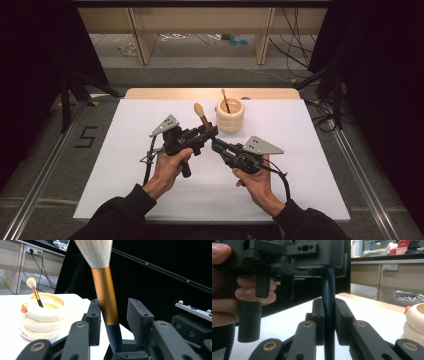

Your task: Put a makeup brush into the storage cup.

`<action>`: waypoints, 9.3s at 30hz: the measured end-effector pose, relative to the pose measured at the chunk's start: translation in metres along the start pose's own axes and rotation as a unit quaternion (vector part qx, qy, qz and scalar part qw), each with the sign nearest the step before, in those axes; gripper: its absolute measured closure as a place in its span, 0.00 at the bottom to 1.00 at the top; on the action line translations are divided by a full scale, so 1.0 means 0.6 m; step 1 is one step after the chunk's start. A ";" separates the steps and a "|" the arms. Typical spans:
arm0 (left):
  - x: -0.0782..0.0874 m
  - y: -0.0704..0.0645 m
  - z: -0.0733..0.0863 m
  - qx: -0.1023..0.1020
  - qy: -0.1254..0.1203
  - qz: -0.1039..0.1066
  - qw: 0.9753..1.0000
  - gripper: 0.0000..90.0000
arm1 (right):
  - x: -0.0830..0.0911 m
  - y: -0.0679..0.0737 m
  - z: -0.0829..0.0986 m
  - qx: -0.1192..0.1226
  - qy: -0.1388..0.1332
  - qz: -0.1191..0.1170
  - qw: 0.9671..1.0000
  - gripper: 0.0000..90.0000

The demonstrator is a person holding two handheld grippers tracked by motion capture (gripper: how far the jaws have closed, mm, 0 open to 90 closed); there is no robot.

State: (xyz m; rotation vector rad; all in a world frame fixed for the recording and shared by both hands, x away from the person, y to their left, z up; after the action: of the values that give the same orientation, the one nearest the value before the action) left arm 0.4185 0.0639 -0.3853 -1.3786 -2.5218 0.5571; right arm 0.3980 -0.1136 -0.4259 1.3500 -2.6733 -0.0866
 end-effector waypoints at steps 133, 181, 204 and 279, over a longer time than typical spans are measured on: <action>-0.257 0.159 -0.096 -0.128 0.014 -0.128 0.983 0.86 | 0.112 0.000 0.056 0.026 0.178 0.046 0.983 0.23; -0.260 0.194 -0.025 -0.110 0.074 -0.160 0.978 0.41 | 0.108 0.003 0.058 0.027 0.184 0.035 0.982 0.24; -0.136 0.158 -0.060 -0.100 0.080 -0.123 0.984 0.24 | 0.109 -0.001 0.055 0.022 0.179 0.042 0.983 0.23; 0.143 0.013 0.089 -0.161 0.116 -0.093 0.976 0.18 | 0.116 -0.012 0.042 0.007 0.138 0.067 0.988 0.19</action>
State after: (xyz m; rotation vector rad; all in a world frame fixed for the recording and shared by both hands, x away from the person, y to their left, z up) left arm 0.3590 0.1277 -0.4364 -1.2003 -2.5838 -0.0512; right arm 0.3591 -0.1742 -0.4442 1.0910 -2.5243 0.1258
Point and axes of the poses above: each handheld gripper's, and its own axes: x roughly backward along the jaws, z roughly out of its underside, y roughly to its left, the point moved 3 cm from there along -x, roughly forward along the jaws, and after that the axes turned 2 degrees about z, right-handed, at the moved point
